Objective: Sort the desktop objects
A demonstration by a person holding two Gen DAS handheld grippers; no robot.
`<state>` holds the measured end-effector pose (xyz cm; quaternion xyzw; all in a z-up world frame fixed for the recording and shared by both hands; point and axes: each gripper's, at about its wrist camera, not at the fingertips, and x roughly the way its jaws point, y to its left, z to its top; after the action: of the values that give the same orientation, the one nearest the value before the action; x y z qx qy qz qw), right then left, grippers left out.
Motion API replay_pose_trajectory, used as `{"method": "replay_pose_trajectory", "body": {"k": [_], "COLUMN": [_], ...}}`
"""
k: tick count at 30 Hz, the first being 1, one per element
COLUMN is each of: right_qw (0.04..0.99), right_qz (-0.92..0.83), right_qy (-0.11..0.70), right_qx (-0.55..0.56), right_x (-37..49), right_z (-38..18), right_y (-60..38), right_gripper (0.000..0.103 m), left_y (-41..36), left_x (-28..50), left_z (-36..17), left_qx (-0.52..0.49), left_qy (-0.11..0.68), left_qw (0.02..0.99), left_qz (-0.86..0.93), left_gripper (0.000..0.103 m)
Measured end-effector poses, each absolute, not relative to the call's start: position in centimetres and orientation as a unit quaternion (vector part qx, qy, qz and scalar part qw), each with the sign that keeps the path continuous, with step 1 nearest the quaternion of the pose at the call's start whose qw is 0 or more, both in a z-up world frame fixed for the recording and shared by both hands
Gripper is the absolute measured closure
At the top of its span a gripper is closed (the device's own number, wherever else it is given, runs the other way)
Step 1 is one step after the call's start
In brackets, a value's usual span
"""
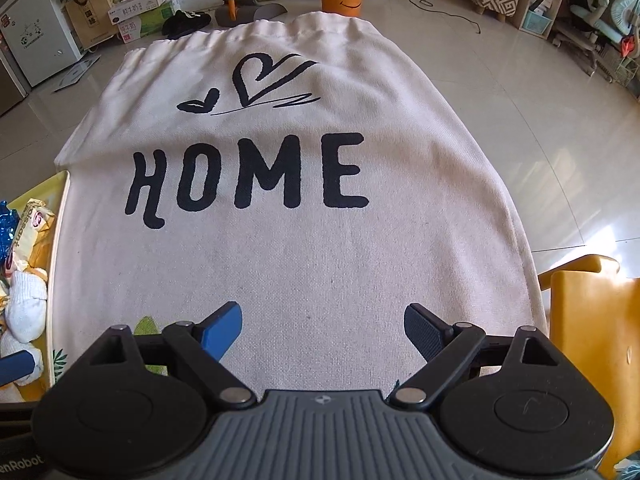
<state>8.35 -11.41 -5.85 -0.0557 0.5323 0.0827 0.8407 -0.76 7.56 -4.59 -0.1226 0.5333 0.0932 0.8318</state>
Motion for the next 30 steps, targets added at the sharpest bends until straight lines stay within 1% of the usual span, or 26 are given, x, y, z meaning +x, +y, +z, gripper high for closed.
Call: {"method": "replay_pose_trajectory", "body": {"k": [16, 30], "right_qw": [0.832, 0.833], "right_qz": [0.088, 0.097], "right_qy": [0.544, 0.539], "right_qx": [-0.067, -0.083], "right_x": [8.6, 8.5], "right_z": [-7.0, -7.4], "right_y": [-10.7, -10.3], "right_gripper": [0.014, 0.014], "left_y": [6.3, 6.3], "left_x": [-0.4, -0.6], "left_z": [-5.9, -6.0], "left_qx": [-0.103, -0.109], "left_qy": [0.553, 0.56], "left_qw": [0.822, 0.817], "left_qz": [0.084, 0.086], "left_gripper": [0.001, 0.001]}}
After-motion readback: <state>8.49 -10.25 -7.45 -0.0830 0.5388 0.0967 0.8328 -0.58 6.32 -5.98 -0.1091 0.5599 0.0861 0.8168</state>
